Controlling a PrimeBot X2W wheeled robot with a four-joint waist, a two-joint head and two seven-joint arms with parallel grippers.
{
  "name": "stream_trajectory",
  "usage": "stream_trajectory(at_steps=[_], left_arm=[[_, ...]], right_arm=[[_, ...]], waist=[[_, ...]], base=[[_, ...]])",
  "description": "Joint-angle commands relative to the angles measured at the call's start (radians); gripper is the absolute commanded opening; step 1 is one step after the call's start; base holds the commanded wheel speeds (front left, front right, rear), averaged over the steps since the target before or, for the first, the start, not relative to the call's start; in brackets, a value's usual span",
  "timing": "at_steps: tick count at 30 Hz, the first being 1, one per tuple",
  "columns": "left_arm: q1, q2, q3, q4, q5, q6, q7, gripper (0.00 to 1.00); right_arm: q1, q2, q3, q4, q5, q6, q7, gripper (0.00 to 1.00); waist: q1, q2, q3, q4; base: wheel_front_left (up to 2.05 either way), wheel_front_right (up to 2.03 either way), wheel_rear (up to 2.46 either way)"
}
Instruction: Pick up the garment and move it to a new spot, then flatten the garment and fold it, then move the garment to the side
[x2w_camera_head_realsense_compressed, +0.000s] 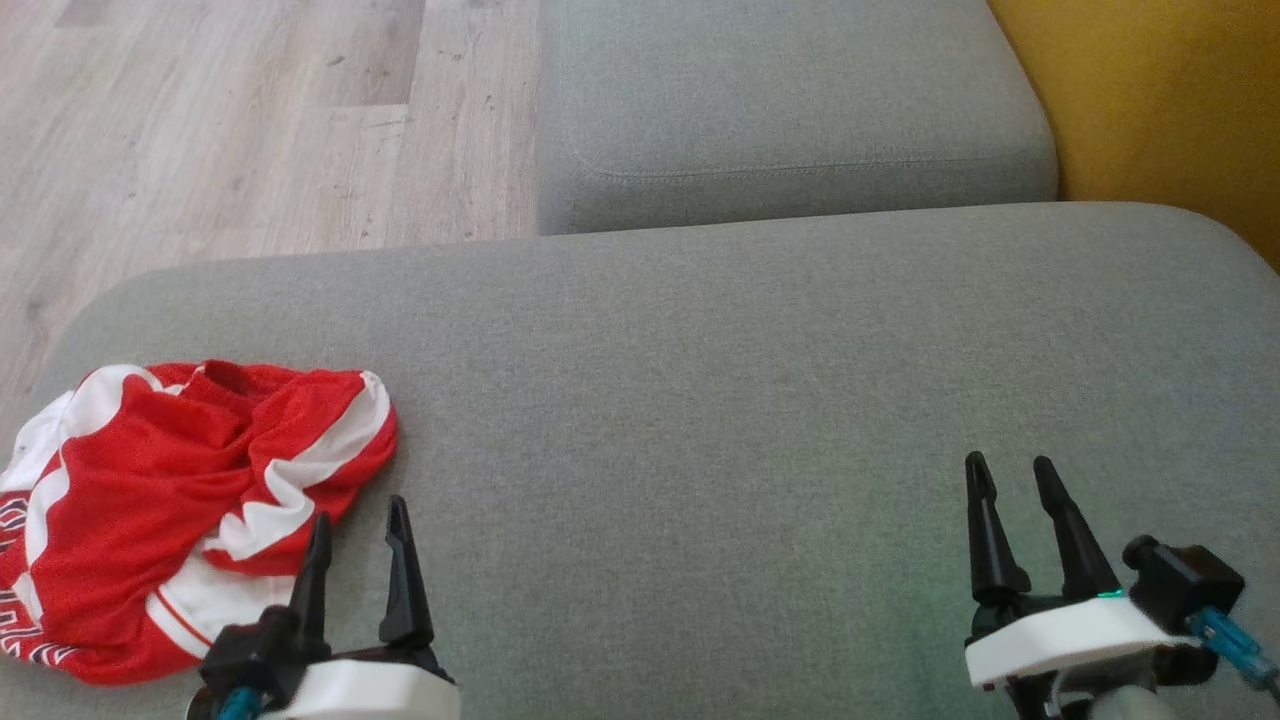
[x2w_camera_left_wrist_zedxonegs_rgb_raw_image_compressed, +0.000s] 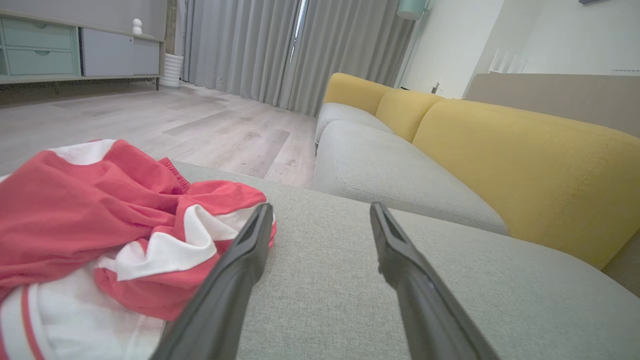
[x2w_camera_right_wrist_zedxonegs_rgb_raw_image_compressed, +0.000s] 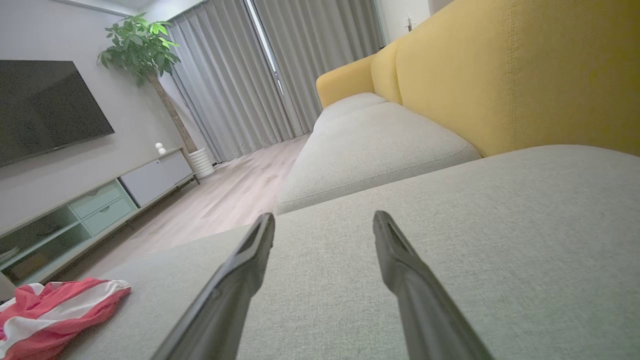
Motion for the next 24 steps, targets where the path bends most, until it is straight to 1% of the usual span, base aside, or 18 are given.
stream_trajectory(at_steps=[1, 24], left_arm=[[-0.031, 0.004, 0.014, -0.040, 0.036, 0.008, -0.018, 1.00], [-0.008, 0.005, -0.016, -0.044, 0.338, 0.054, -0.085, 1.00]], right_arm=[[-0.028, -0.009, 0.018, -0.026, -0.037, -0.001, -0.019, 1.00], [-0.013, -0.010, 0.042, 0.009, -0.320, -0.001, -0.087, 1.00]], waist=[[0.0000, -0.0001, 0.000, 0.000], [0.0000, -0.0001, -0.018, 0.004]], base=[[0.00, 0.00, 0.00], [0.00, 0.00, 0.00]])
